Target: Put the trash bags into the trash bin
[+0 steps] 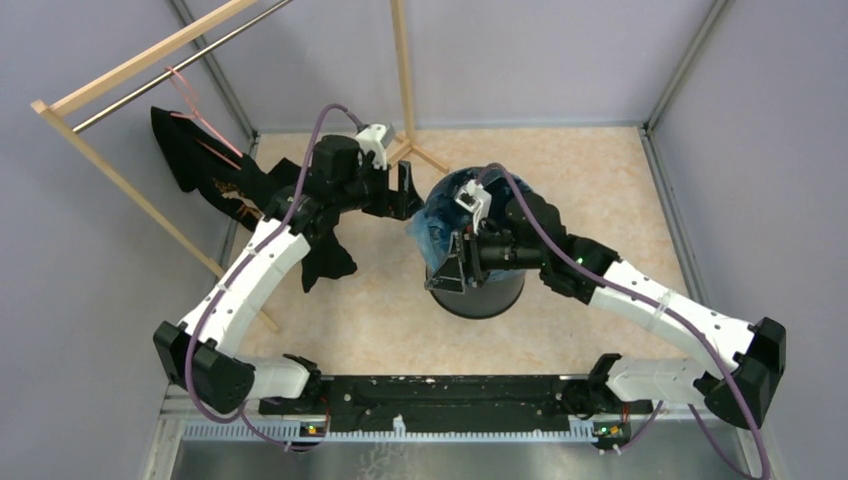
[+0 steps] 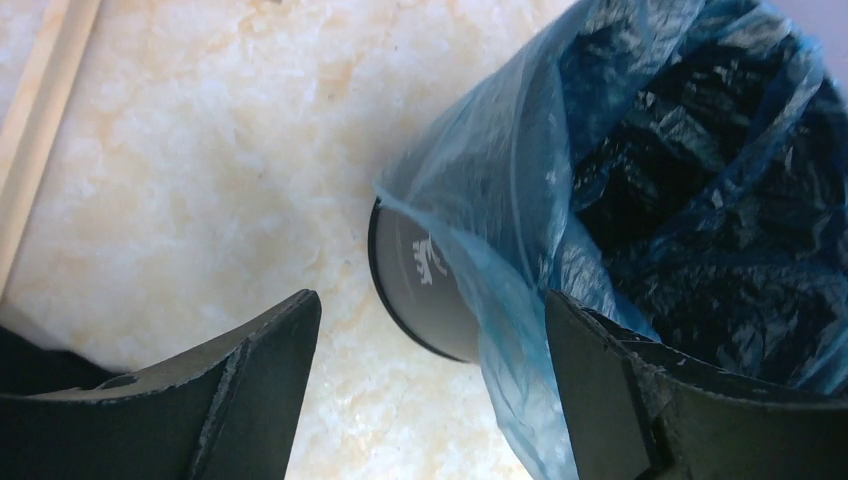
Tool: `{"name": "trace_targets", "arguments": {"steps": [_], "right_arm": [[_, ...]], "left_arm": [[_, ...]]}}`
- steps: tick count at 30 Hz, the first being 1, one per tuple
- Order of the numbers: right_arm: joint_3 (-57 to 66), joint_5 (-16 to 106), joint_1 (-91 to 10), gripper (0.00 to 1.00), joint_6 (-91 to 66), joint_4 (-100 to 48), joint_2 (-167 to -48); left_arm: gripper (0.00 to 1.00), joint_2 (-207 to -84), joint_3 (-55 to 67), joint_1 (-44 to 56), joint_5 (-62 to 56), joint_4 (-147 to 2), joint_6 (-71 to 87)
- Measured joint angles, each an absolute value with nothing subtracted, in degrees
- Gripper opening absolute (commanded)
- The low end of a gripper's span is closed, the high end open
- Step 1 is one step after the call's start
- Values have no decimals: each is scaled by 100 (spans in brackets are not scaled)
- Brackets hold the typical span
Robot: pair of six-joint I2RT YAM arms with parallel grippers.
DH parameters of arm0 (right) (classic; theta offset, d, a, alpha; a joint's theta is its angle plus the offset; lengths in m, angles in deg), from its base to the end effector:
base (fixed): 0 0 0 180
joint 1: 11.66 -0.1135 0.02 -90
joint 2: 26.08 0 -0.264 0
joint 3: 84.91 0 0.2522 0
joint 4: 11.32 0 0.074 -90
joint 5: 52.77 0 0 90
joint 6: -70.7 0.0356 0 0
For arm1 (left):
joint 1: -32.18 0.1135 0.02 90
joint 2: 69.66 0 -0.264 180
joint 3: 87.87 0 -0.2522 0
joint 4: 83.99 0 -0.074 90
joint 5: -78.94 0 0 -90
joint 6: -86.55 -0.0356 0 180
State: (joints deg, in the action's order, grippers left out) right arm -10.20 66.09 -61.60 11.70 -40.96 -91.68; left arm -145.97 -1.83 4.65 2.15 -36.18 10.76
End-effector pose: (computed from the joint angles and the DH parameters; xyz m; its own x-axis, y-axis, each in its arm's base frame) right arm 0.1532 0.2089 0.3570 -0.6885 -0.1180 -0.7155 -0.7077 0.3248 0.6274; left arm 0.2550 -0.1421 0.3919 -0.5854 0.0356 -0.8100 0.4967 0.8054 -0.3235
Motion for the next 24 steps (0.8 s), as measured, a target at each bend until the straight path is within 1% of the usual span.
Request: {"name": "trace_targets", "arguments": {"steps": [4, 8, 10, 11, 14, 17, 19, 22, 24], "right_arm": [[-1165, 6091, -6472, 61, 1032, -4121, -9135], [-1182, 5394, -6789, 69, 720, -4153, -9098], [-1272, 5049, -6940, 72, 560, -4110, -9026], [-1331, 4929, -6984, 73, 495, -4094, -8984], [-1757, 4594, -7045, 78, 248, -3889, -8807], [-2233, 4454, -7045, 79, 90, -3495, -8731], [-2579, 4367, -7045, 79, 38, -3281, -8740], [-2826, 4220, -7038, 81, 45, -3205, -8794], [-2845, 4127, -7040, 81, 64, -3211, -8812]], "left_arm": [[86, -14221, 180, 465, 176, -3568, 1173], [81, -13758, 492, 465, 156, -3603, 1336], [80, -13561, 643, 465, 186, -3721, 1461], [81, -13502, 700, 465, 210, -3771, 1507], [86, -13460, 844, 465, 318, -3974, 1675], [86, -13469, 1043, 465, 510, -4213, 1846], [82, -13469, 1203, 465, 654, -4388, 1959], [80, -13469, 1419, 465, 801, -4591, 2108], [80, -13469, 1585, 465, 860, -4766, 2198]]}}
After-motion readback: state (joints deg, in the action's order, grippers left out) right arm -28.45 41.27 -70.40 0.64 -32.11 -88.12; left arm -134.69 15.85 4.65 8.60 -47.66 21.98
